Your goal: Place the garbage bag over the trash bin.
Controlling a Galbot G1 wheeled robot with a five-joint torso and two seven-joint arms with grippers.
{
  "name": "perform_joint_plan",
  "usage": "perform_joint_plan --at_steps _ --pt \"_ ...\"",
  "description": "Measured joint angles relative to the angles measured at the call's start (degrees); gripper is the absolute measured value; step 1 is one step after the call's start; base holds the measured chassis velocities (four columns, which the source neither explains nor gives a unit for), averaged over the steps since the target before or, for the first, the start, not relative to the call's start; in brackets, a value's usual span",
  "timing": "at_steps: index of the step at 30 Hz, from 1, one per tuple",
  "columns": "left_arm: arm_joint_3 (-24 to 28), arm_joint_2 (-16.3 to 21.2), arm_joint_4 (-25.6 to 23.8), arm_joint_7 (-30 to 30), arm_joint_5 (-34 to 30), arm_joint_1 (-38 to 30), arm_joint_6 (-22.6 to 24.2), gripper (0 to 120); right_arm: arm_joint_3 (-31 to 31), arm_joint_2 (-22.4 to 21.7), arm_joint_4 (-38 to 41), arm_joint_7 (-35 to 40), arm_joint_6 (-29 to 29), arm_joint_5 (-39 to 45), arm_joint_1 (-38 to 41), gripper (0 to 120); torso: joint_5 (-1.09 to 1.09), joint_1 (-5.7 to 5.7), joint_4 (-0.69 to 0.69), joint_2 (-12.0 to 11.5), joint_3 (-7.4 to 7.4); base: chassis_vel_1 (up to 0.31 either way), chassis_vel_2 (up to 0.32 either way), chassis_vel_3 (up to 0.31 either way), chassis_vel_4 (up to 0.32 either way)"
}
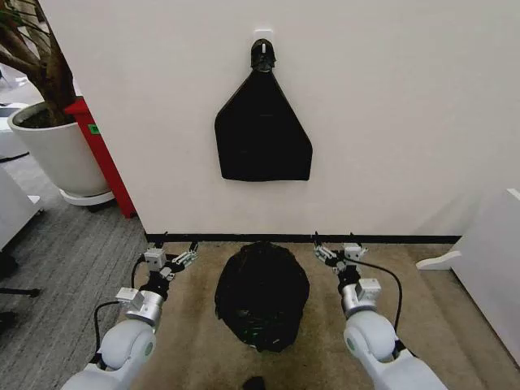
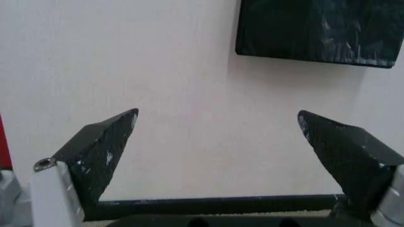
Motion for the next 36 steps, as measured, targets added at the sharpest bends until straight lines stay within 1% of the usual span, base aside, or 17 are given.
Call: perform_joint_plan --at_steps 3,36 --pt "0.0 -0.1 0.0 0.1 -0.6 0.2 0.3 100 0.4 0.2 0.4 -0.4 0.1 -0.5 -0.4 100 0.00 0.00 0.01 0.0 0.00 0.000 0.000 0.000 0.000" --pt "-0.2 -0.2 -0.5 0.0 -0.7 0.5 0.7 100 0.2 0.1 0.8 -0.5 -0.2 -0.4 -0.2 100 0.00 0.00 0.00 0.0 0.00 0.000 0.000 0.000 0.000"
